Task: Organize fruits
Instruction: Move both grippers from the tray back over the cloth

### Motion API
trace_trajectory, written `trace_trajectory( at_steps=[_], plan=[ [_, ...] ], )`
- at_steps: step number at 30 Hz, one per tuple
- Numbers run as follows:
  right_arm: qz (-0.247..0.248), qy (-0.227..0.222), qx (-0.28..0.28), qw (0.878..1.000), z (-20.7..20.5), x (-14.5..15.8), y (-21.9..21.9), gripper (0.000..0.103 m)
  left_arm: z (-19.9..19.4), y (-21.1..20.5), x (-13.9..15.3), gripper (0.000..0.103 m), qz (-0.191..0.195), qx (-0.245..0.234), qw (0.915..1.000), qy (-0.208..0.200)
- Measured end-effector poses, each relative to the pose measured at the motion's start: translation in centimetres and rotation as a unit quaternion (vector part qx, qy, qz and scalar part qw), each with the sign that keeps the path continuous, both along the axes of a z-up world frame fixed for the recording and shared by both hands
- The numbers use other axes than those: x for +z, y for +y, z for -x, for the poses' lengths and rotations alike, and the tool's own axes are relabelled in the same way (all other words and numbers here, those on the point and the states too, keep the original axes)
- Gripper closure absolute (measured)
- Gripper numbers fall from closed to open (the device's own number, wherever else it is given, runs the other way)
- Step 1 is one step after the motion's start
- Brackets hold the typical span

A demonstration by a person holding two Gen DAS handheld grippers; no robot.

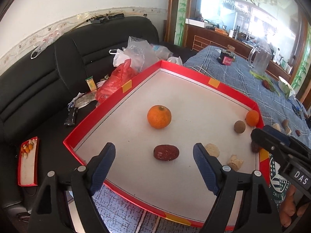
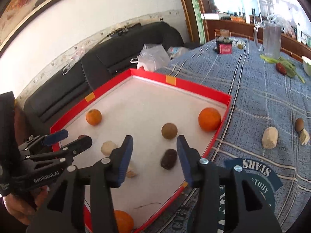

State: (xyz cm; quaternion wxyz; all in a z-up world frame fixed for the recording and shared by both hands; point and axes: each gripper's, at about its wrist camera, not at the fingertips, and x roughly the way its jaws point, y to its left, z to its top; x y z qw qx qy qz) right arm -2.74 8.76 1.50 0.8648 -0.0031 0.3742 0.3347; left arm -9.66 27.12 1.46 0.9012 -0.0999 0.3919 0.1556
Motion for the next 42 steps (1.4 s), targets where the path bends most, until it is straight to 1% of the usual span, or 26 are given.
trace_trajectory(
  at_steps=[6,9,15,18,20,22,23,26,28,30,32,33,34,37,42],
  plan=[
    [-0.007,-0.006,-0.013,1.000,-0.3,0.7,-0.9,0.041,0.2,-0.6,0.1,0.021,0.003,0.001,1.0000,0.009],
    [-0.012,-0.008,-0.018,1.000,-0.6,1.2,-1.5,0.041,0.4,-1.0,0.4,0.021,0.009,-0.001,0.9999,0.010],
    [-0.015,-0.014,-0.029,0.999,-1.4,3.1,-3.2,0.040,1.3,-2.9,1.9,0.021,-0.004,-0.014,0.9999,-0.003],
    [-0.016,-0.030,-0.048,0.998,-1.6,4.4,-5.6,0.040,1.4,-4.5,2.6,0.021,-0.017,-0.031,0.9994,-0.006],
    [-0.013,-0.046,-0.069,0.996,-1.9,5.4,-8.1,0.038,1.2,-6.0,2.9,0.021,-0.027,-0.044,0.9987,-0.006],
    [-0.006,-0.057,-0.096,0.994,-2.5,6.2,-10.9,0.032,0.9,-7.7,3.5,0.021,-0.037,-0.061,0.9974,-0.009],
    [-0.002,-0.060,-0.111,0.992,-2.9,6.5,-12.6,0.032,0.8,-8.6,3.9,0.021,-0.042,-0.071,0.9966,-0.011],
    [-0.004,-0.064,-0.161,0.985,-4.1,7.1,-17.9,0.031,-0.1,-11.9,5.0,0.021,-0.059,-0.106,0.9924,-0.019],
    [-0.014,-0.057,-0.197,0.979,-5.0,7.0,-21.4,0.030,-1.0,-14.2,5.5,0.020,-0.077,-0.129,0.9884,-0.023],
    [-0.038,-0.040,-0.248,0.967,-5.8,6.0,-25.6,0.030,-2.2,-16.7,5.6,0.019,-0.096,-0.156,0.9828,-0.027],
    [-0.057,-0.020,-0.284,0.957,-6.4,4.6,-28.3,0.030,-3.5,-19.0,5.2,0.018,-0.115,-0.176,0.9773,-0.025],
    [-0.059,-0.008,-0.295,0.953,-7.0,4.2,-29.0,0.030,-4.5,-20.3,4.6,0.018,-0.126,-0.187,0.9741,-0.019],
    [-0.055,0.006,-0.305,0.951,-7.4,3.9,-29.7,0.030,-5.0,-20.9,4.3,0.018,-0.131,-0.191,0.9727,-0.015],
    [-0.072,0.005,-0.321,0.944,-7.4,4.0,-31.0,0.030,-7.6,-23.0,2.3,0.019,-0.141,-0.204,0.9686,0.018],
    [-0.087,0.008,-0.305,0.948,-6.8,4.4,-30.8,0.030,-9.6,-24.7,0.9,0.019,-0.159,-0.213,0.9628,0.048]
  ],
)
